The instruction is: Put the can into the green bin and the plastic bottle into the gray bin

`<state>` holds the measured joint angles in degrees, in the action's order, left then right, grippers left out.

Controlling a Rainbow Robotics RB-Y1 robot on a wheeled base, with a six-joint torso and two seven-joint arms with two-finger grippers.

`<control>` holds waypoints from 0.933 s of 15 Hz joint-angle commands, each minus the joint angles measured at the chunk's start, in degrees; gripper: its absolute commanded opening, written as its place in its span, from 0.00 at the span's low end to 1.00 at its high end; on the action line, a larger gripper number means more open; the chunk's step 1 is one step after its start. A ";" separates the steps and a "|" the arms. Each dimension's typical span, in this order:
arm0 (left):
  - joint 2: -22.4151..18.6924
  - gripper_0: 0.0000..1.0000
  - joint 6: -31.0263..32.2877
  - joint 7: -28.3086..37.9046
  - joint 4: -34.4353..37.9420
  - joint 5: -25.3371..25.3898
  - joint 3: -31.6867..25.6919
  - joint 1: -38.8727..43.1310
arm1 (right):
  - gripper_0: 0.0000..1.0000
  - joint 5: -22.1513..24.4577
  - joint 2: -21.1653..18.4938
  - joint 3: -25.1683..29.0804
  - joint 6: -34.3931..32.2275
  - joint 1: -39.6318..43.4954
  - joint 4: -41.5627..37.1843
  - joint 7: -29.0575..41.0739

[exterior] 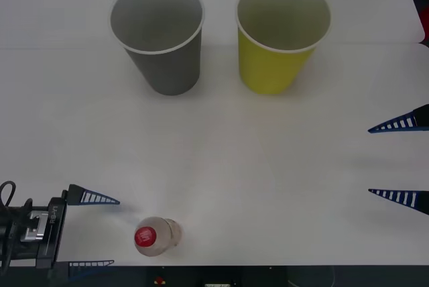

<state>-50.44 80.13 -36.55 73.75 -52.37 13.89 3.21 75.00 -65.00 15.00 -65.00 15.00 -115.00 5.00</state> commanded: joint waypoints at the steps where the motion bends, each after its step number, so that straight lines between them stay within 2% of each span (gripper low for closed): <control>1: 1.74 1.00 -1.74 -1.50 -1.94 0.43 3.78 -2.33 | 1.00 0.00 0.00 0.00 0.00 0.00 0.00 0.00; 8: 6.93 1.00 -7.36 -2.12 -2.03 0.43 10.46 -6.11 | 1.00 0.00 0.00 0.00 0.00 0.00 0.00 0.00; 14: 9.30 1.00 -9.65 -2.21 -2.03 0.34 14.06 -7.78 | 1.00 0.00 0.00 0.00 0.00 0.00 0.00 0.00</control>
<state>-41.33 70.64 -38.76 71.71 -51.95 27.90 -4.49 75.00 -65.00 15.00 -65.00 15.00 -115.00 5.00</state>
